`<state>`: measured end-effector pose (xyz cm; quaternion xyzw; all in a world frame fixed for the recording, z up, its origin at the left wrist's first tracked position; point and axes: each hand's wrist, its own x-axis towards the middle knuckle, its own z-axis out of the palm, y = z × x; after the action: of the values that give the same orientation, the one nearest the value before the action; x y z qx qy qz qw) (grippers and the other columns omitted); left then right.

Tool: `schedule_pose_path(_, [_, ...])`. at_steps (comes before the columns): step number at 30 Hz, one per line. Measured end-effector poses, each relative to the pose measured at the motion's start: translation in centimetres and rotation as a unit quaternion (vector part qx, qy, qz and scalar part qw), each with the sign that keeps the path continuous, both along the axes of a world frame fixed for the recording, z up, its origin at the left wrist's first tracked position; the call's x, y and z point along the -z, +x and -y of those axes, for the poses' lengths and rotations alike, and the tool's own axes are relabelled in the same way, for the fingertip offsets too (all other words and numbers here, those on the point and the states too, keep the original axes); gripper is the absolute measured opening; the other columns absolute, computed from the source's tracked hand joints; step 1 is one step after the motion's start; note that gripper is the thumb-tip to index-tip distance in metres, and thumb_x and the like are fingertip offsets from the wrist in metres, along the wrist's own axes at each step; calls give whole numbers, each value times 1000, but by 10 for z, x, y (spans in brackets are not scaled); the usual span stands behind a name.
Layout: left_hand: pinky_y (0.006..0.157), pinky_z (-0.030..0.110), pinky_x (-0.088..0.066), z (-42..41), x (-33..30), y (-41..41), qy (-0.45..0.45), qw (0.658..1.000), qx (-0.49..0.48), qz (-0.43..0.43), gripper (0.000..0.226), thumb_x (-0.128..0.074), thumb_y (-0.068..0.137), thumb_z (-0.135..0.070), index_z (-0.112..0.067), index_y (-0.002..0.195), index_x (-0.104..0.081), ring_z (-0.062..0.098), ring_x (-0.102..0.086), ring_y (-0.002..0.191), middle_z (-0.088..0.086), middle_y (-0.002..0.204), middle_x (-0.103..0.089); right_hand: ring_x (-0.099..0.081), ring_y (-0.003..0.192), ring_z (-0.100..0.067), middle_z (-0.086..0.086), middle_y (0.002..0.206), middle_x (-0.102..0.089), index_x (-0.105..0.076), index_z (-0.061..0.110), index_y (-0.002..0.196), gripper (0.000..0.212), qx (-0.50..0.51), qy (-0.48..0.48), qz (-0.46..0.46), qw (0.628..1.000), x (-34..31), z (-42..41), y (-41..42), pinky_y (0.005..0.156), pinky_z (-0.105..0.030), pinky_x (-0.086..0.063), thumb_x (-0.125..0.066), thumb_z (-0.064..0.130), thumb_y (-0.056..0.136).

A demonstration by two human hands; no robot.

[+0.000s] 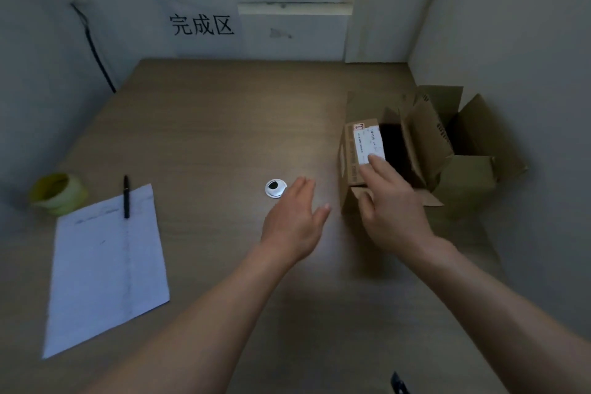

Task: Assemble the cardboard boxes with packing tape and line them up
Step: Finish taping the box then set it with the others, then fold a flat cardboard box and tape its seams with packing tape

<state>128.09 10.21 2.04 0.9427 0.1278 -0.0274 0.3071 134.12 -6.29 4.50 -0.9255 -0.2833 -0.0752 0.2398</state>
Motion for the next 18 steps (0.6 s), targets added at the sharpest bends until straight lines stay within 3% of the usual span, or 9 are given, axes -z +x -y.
schedule_pose_path(3, [108, 42, -36, -27, -20, -55, 63, 998, -5, 25, 53, -43, 99, -43, -13, 142, -41, 21, -31, 140, 2, 152, -37, -47, 133, -28, -13, 143, -51, -54, 5, 136, 45, -27, -29, -15, 999, -5, -26, -51, 108, -44, -44, -61, 12, 92])
schedule_pose_path(7, [107, 40, -36, -68, -41, -136, 113, 993, -26, 34, 62, -29, 95, -52, -13, 141, -43, 23, -34, 137, 3, 149, -42, -56, 113, -32, -15, 124, -60, -59, 1, 123, 37, -57, -67, 6, 996, -16, -69, -117, 89, -41, -49, -65, 14, 89])
schedule_pose_path(10, [104, 38, -35, -101, -50, -198, 146, 987, -51, 38, 49, -39, 101, -42, -14, 141, -43, 21, -36, 135, 1, 147, -43, -54, 115, -31, -12, 130, -57, -55, 4, 130, 40, -87, -70, -3, 994, -29, -106, -166, 93, -41, -47, -60, 21, 94])
schedule_pose_path(14, [102, 40, -39, -132, -64, -278, 172, 978, -113, 35, 50, -41, 100, -42, -14, 141, -44, 22, -41, 131, 2, 144, -47, -55, 114, -35, -14, 127, -59, -59, 3, 123, 36, -144, -61, 4, 988, -45, -153, -227, 87, -42, -47, -61, 20, 92])
schedule_pose_path(18, [104, 40, -38, -146, -69, -357, 189, 965, -183, 22, 51, -42, 100, -43, -14, 142, -44, 23, -38, 134, 2, 146, -46, -53, 122, -30, -7, 137, -55, -55, 9, 132, 40, -225, -51, -6, 973, -53, -192, -287, 90, -40, -48, -56, 26, 95])
